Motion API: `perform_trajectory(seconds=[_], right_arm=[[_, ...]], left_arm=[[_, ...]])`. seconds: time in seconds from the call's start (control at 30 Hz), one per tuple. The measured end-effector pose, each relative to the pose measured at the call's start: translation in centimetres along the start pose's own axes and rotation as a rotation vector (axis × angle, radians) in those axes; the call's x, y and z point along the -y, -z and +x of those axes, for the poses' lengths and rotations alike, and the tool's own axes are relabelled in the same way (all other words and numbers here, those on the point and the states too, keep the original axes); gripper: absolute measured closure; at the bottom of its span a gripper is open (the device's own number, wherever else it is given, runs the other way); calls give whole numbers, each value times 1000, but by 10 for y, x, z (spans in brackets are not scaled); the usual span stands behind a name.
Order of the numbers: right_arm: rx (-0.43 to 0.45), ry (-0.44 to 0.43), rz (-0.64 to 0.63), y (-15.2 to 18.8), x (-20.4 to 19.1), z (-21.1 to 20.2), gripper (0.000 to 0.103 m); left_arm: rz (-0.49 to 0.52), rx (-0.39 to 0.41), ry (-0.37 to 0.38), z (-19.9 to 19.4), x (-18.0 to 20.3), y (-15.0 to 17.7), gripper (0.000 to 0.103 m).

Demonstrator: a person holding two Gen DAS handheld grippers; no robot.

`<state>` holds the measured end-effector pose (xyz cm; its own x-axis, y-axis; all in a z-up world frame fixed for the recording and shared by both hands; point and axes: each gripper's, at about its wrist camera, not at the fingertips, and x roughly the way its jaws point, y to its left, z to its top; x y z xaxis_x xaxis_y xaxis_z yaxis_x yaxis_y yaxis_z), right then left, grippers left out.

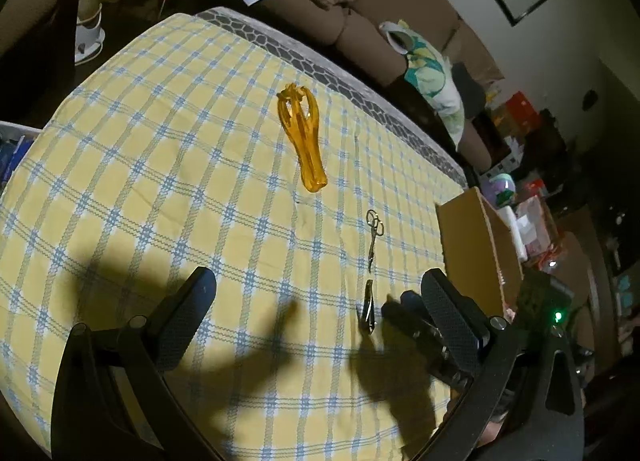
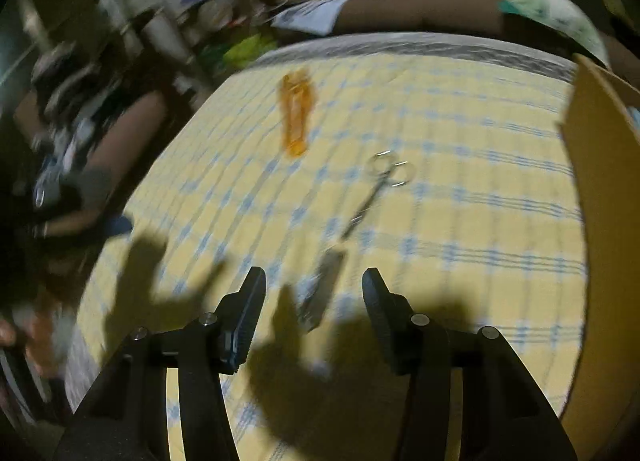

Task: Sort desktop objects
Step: 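Grasp the small multi-tool with the right tool, then grasp the silver scissors by the rings with the left tool while the right holds the multi-tool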

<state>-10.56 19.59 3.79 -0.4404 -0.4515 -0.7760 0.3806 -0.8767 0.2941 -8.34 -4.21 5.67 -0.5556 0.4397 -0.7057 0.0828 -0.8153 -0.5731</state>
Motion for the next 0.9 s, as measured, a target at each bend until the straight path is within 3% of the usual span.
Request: perform_trajectory(seconds=[0.13, 0.33, 0.4, 0.57, 0.73, 0.9], right_arm=[[-3, 27, 18, 0, 2, 10, 56], [-46, 154, -129, 8, -26, 30, 69], [-47, 162, -141, 9, -23, 30, 80], [-65, 30, 0, 14, 7, 18, 95], [-34, -81, 187, 28, 39, -9, 95], [2, -58, 157, 28, 38, -39, 96]], left_arm=[[18, -8, -2, 4, 6, 1, 0], [29, -21, -2, 8, 9, 3, 0], [36, -23, -2, 8, 11, 4, 0], [71, -24, -13, 9, 18, 6, 0], [176, -13, -27, 11, 39, 7, 2], [328, -36, -66, 33, 78, 5, 22]])
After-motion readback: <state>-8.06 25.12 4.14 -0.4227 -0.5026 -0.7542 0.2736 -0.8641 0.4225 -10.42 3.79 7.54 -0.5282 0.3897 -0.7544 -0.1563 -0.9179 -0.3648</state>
